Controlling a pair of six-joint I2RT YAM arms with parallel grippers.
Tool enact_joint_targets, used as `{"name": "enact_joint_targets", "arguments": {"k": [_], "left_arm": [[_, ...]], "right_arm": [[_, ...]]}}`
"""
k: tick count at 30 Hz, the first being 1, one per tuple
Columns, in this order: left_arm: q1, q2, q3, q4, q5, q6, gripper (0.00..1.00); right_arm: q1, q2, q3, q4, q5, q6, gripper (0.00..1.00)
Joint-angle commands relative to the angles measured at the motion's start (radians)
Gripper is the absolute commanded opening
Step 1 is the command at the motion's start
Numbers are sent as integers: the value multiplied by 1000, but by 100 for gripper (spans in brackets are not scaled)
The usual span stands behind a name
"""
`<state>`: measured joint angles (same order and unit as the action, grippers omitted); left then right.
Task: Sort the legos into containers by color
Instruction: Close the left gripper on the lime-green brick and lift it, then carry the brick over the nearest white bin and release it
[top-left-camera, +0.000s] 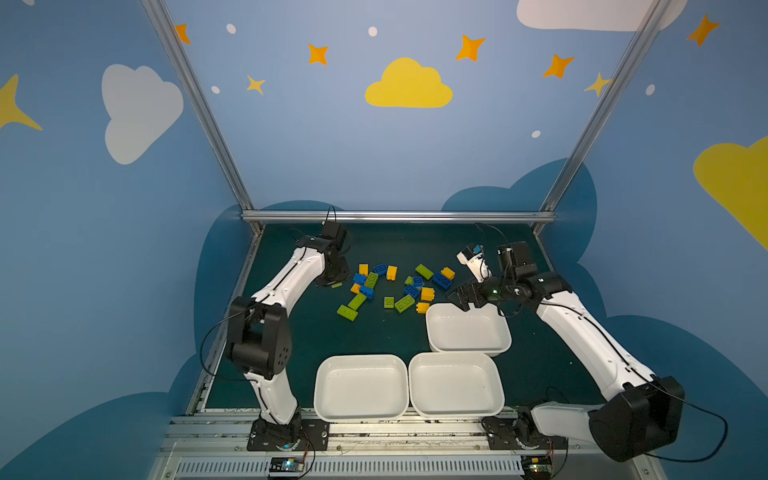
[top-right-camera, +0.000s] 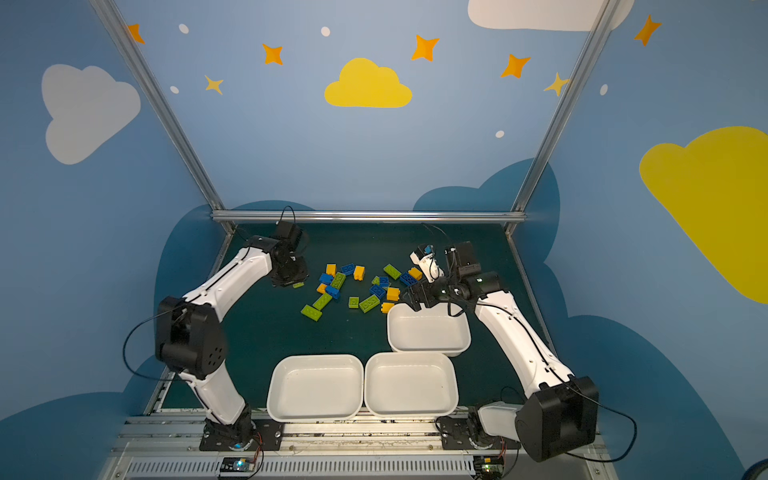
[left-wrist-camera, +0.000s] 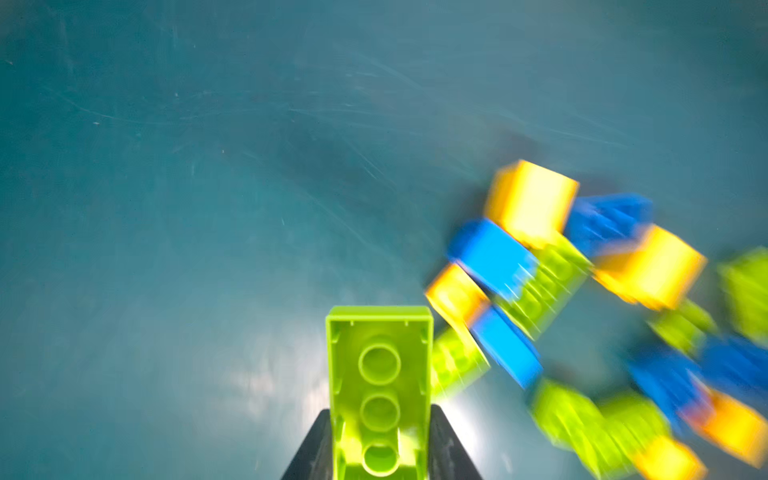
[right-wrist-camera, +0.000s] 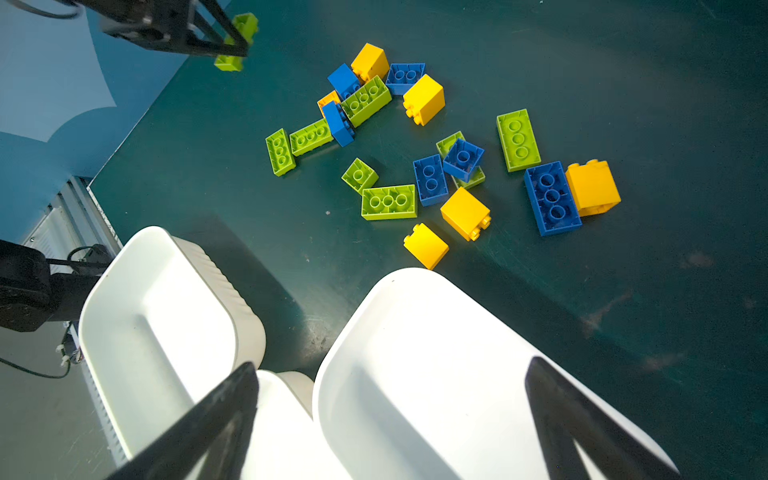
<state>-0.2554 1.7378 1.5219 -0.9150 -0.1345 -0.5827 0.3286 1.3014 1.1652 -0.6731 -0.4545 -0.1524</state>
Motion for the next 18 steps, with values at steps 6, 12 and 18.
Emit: {"name": "enact_joint_targets", "arguments": {"k": [6, 12, 18], "left_arm": [[-75, -210, -85, -343, 358, 123, 36], [-109, -340, -224, -403, 558, 67, 33], [-169, -418, -377, -430, 552, 146, 32]], "right_arm": [[-29, 21, 44, -69, -22, -77, 99], [-36, 36, 37, -74, -36, -82, 99], [-36, 42, 24, -66, -37, -87, 99]]}}
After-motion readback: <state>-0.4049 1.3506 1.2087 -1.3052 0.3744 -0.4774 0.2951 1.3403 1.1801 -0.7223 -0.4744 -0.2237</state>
